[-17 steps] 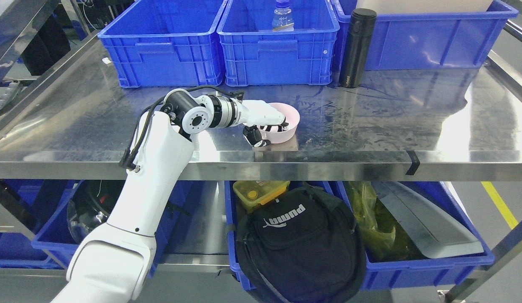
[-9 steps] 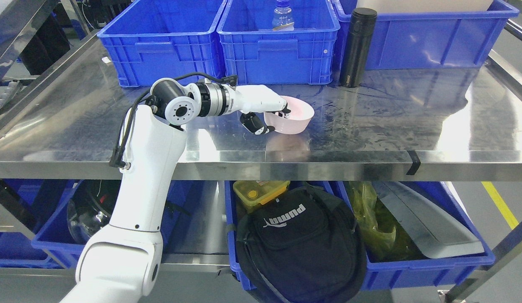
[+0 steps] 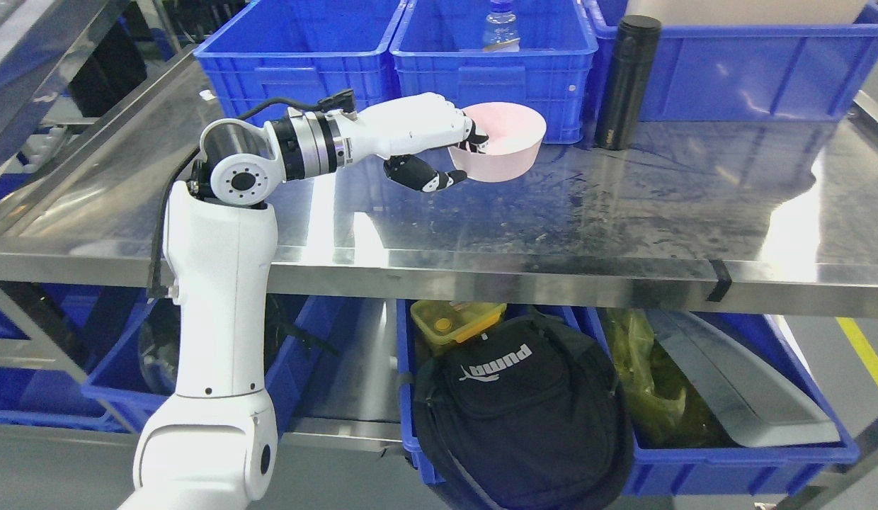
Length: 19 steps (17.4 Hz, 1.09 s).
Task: Stack pink IKEA bowl on shelf middle layer
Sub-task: 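Lift the pink bowl off the shelf with the left hand, then hold the bowl up in the left hand while driving to the other shelf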
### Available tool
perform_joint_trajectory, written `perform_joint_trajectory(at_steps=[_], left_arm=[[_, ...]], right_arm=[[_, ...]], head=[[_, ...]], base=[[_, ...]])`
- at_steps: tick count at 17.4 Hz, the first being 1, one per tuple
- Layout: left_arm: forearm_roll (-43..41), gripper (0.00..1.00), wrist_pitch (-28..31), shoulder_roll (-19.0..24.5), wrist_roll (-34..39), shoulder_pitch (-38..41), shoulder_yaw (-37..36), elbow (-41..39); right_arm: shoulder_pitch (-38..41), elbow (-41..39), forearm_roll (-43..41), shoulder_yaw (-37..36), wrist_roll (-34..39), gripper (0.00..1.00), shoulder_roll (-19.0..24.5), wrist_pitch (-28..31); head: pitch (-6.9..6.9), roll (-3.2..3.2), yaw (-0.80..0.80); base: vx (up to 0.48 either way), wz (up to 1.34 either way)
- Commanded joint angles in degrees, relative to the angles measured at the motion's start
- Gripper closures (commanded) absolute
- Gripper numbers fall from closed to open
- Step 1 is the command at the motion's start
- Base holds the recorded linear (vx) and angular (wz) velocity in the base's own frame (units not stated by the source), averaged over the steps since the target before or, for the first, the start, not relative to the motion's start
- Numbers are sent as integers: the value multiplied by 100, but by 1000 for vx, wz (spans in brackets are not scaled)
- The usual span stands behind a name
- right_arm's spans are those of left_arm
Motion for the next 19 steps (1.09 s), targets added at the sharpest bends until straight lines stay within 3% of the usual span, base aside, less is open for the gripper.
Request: perform_joint_trajectory(at_steps=[1, 6, 19], left_arm=[[399, 100, -211, 14, 9, 517, 768, -819], [391, 100, -211, 14, 79, 772, 724, -977], [382, 99, -211, 14, 228, 922, 636, -1232]], right_arm=[[122, -100, 0, 0, -2, 0, -100, 4], [122, -100, 0, 0, -2, 0, -100, 4], [122, -100, 0, 0, -2, 0, -100, 4]], head=[[0, 0, 0], [0, 0, 0], [3, 0, 0]], base=[[-36, 586], [-30, 1015], [58, 1505]])
